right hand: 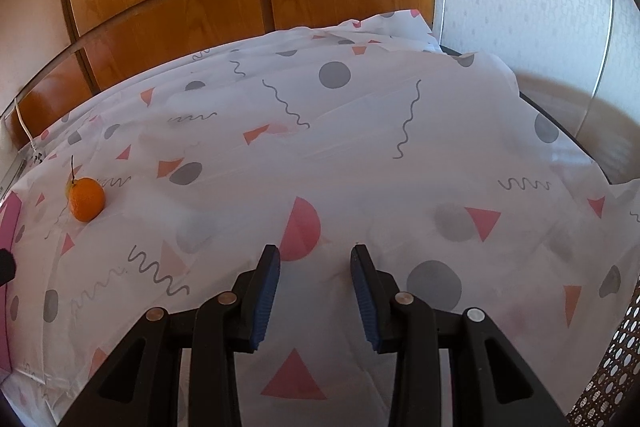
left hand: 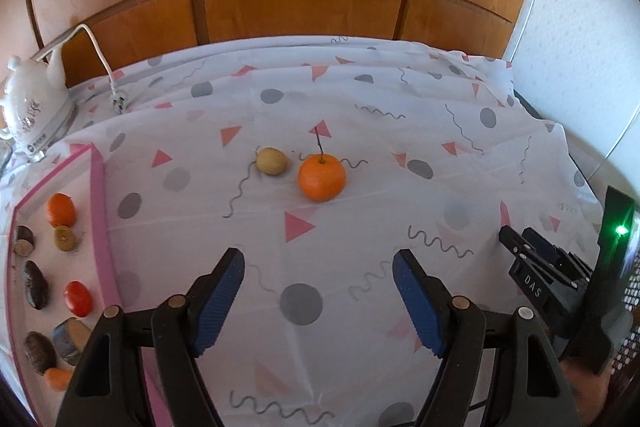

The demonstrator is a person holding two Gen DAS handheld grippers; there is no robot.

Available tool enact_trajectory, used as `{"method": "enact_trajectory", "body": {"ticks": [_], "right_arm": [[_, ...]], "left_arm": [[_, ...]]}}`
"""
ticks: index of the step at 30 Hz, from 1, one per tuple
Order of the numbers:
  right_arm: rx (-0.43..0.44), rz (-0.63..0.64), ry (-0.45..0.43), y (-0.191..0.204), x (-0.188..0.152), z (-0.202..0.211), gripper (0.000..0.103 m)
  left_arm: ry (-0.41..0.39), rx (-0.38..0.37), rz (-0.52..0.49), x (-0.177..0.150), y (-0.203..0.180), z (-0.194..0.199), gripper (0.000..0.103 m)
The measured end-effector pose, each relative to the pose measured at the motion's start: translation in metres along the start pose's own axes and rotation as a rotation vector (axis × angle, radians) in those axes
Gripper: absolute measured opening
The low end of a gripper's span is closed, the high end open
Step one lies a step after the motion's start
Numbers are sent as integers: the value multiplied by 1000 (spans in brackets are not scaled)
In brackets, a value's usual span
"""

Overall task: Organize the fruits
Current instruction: 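Withdraw the right gripper and move the left gripper toward the orange, then grasp the orange with the left gripper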

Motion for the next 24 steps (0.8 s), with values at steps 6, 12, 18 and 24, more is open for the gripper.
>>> {"method": "enact_trajectory", "body": {"ticks": [6,12,18,24], "right_arm": [[-5,17,-13,2,-2,0,40],[0,20,-19,2,-2,0,40],[9,26,-26,2,-3,0,44],[16,37,-34,6,-3,-1,48]], "left_arm": [[62,-67,117,4,7,-23,66],[103,-131,249,12,23,-41,61],[89,-94,232,30,21,-53,61],[105,-63,213,40,16,-70,52]]}}
Point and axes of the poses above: each gripper's, at about its wrist camera, not at the fingertips, and z roughly against the way its jaws point, y to its left, x to its top, the point moved 5 cm from there along -z, roughly the way its jaws point, and after that the axes turned 2 degrees about -y, right-handed, at the moved point
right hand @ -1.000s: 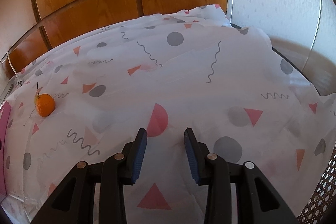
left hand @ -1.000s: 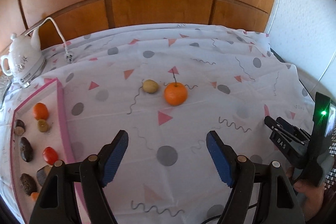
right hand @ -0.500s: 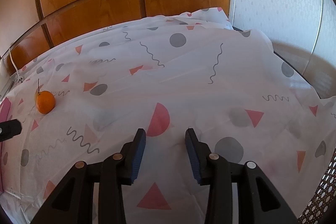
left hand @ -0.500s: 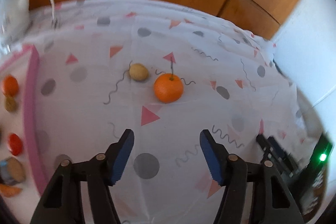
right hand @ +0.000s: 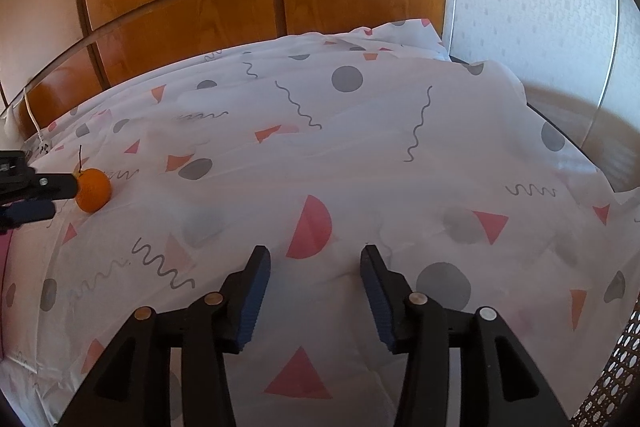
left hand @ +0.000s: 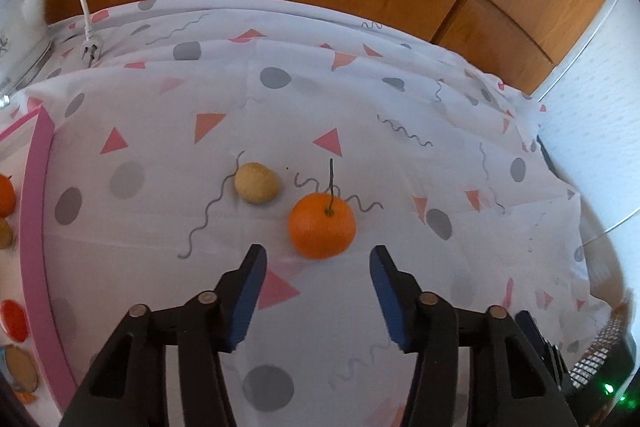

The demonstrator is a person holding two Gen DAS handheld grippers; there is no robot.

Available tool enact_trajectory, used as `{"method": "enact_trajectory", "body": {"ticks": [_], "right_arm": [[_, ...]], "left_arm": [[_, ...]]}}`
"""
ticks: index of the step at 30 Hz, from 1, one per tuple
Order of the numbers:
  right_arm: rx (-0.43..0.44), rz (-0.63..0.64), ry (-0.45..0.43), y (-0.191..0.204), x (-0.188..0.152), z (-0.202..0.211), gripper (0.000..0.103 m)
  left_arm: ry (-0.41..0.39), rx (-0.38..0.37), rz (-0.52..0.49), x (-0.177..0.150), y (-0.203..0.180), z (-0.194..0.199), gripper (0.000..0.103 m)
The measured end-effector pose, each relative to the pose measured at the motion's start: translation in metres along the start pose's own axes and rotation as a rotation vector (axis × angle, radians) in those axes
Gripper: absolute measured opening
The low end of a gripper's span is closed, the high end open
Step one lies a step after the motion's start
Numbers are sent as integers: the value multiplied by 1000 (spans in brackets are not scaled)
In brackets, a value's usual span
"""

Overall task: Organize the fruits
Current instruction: 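Grasp the orange with the left gripper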

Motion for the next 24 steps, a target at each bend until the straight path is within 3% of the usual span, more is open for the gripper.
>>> {"method": "enact_trajectory", "body": {"ticks": [10,12,13,21,24], "right_arm": [[0,14,-8,2,-1,0,51],[0,18,-9,2,-2,1,51],[0,20,-9,2,-2,1,51],[-2,26,-3,3,-2,1,51],[-3,31,2,4,-2,1,51]], "left_arm": [[17,55,-18,10,-7,-28,57],[29,43,-33,9,-8,-35,40],[26,35,-39,8,-6,-36,40],[-42,20,-129,-32,10,10,39],[-54,53,-155,-56,24,27,39]]}}
Point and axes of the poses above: each gripper's, at about its wrist camera, not at the fingertips, and z roughly against the way its jaws point, y to its left, x to its top, the point moved 5 cm from there along -z, roughly the way its jaws point, and after that the axes turned 2 degrees about -y, right-handed, at the moved point
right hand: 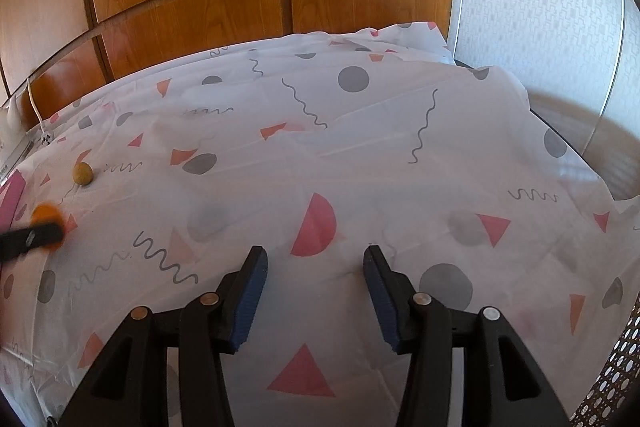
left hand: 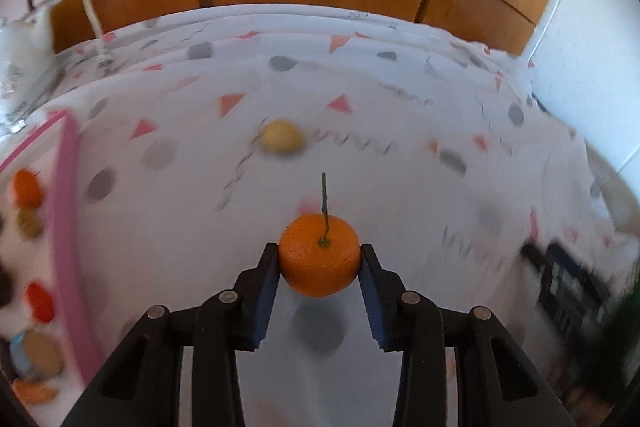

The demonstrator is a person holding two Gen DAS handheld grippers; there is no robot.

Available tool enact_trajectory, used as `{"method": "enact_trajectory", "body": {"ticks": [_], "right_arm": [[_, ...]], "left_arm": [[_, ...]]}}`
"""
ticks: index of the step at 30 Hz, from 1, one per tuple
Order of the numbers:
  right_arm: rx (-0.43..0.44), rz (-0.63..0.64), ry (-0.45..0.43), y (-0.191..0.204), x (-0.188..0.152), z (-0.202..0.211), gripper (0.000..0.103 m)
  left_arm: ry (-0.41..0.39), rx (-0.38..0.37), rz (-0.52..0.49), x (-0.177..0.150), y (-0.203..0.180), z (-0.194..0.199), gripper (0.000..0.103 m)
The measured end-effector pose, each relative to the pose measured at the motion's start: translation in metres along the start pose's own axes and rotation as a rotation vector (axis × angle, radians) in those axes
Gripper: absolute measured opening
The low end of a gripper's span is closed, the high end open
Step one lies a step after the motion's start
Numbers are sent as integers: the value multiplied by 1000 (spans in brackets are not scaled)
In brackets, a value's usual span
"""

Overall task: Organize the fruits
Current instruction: 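Grasp the orange with the left gripper, then lift the orange with the left gripper while the right gripper grasps the small yellow fruit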

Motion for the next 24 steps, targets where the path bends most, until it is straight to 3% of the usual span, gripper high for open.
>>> {"method": "enact_trajectory", "body": {"ticks": [6,13,24], "right_arm": [[-6,14,15,2,1,-1,51],[73,73,37,20,4,5,51],[444,303,167,109,24,3,49]], "left_arm": [[-36,32,-23,-32,14,14,40],[-67,7,-3,-36,16,9,40],[-102,-36,-9,-42,21,16,40]]}}
Point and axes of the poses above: each gripper's, at about its wrist camera, not at the fingertips, and z roughly against the way its jaws point, y to its left, x to its top, the point moved 5 cm from there along -z, roughly the way its jaws point, and after that the axes turned 2 degrees about -y, right-handed, at the moved point
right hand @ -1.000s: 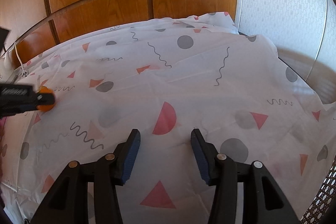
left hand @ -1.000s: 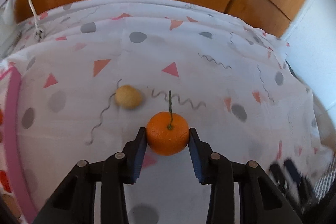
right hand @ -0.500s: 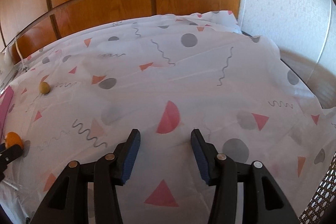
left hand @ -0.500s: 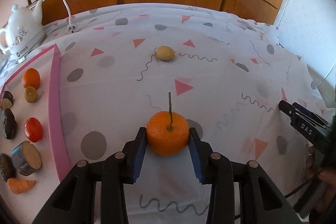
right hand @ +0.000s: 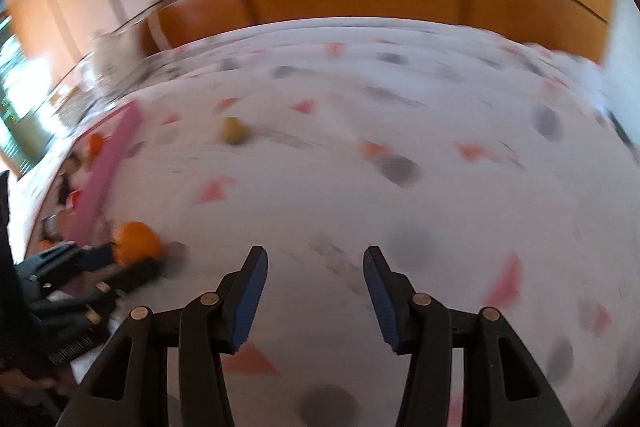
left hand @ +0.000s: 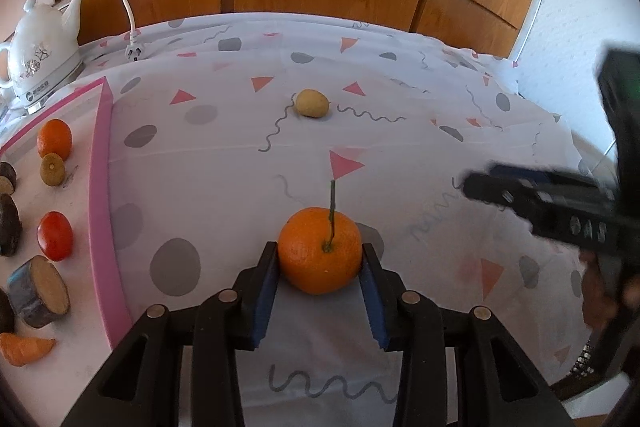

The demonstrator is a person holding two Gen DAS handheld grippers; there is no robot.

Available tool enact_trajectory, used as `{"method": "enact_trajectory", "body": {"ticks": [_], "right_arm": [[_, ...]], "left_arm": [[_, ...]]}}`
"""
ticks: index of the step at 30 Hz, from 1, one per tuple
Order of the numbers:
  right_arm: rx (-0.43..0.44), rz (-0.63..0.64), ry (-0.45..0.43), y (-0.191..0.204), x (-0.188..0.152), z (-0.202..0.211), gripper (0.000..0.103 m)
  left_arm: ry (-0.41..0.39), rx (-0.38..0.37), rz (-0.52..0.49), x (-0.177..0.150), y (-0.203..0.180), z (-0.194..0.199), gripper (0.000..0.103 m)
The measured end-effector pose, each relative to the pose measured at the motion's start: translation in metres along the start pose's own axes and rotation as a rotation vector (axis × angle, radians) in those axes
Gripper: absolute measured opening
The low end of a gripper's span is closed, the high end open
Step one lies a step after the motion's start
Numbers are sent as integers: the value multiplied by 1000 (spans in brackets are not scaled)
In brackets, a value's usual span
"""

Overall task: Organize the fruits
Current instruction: 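Lift the orange with the left gripper while the right gripper grasps the small yellow fruit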

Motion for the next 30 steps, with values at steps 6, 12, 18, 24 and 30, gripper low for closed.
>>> {"method": "enact_trajectory", "body": {"ticks": [6,12,18,24,30], "right_arm": [[92,142,17,45,49,-29,43],[77,239,45,69,82,-71,43],[35,276,77,74,86,-103,26],[-2,199,30,55,68,-65,26],[-130,83,21,9,15,-15,26]], "left_arm": [[-21,-23,-4,-1,1,1,40],[-29,-27,-14,-1,1,1,40],[-34,-24,-26,-2,0,0,40],[-36,-20,-23,-3,0,0,40],[-36,-4,-35,-5,-1,0,40]]}}
Point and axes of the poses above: each gripper's, at about its wrist camera, not at the fingertips, and z roughly against the way its jaws point, y to its left, x to its top, the point moved 5 cm from there along -z, roughly the way its jaws point, and after that the axes turned 2 degrees about -y, right-handed, at the moved point
